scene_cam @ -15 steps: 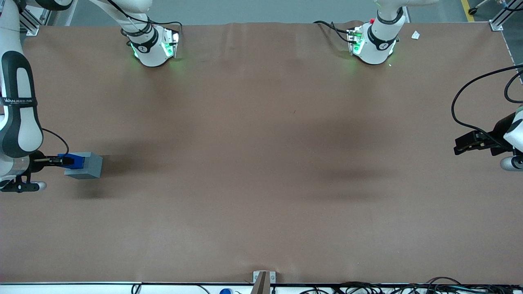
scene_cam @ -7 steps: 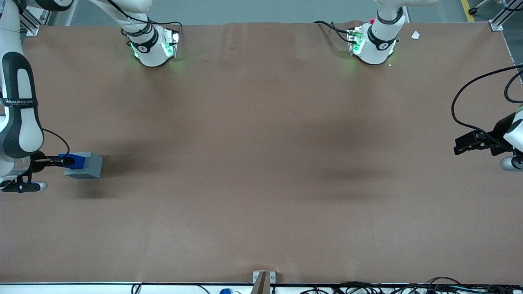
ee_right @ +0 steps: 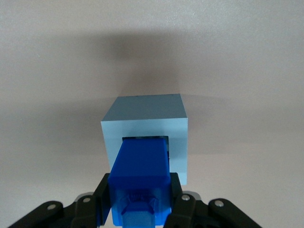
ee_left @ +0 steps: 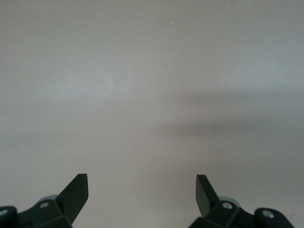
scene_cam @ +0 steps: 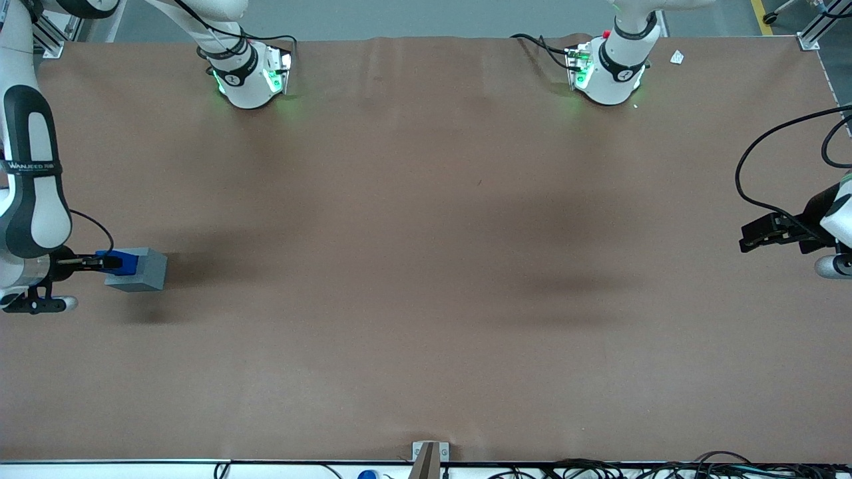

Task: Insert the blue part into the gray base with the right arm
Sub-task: 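Lower the blue block into the gray base's hole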

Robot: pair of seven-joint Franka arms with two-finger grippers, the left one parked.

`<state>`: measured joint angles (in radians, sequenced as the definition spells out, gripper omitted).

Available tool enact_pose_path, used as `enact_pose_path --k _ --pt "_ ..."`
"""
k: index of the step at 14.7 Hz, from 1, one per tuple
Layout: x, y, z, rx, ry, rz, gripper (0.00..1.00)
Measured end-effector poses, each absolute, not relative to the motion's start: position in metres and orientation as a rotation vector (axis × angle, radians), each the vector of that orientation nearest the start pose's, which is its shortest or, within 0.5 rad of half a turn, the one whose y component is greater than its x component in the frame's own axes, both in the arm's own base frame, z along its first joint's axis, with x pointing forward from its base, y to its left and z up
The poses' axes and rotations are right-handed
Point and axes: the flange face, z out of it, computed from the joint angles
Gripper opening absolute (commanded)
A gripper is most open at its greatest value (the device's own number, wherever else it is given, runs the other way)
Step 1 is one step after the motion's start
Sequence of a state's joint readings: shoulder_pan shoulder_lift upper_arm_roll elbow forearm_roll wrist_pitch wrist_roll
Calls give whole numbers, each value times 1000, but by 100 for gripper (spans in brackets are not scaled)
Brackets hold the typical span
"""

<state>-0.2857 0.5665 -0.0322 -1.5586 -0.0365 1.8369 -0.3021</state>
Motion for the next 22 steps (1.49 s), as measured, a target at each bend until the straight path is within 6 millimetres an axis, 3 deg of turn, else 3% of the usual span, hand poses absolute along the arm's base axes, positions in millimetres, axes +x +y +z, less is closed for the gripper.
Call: enact_pose_path --k 4,6,11,16,19,22 --pt "632 -209 294 -3078 -1 428 8" --pt "632 -209 293 -3077 -1 428 17" --pt "632 -209 288 -3076 -1 433 55" --pt "633 -209 289 -3078 0 427 70" --pt "633 -209 290 -3079 0 423 74" --pt "637 -210 293 -3089 -1 394 87"
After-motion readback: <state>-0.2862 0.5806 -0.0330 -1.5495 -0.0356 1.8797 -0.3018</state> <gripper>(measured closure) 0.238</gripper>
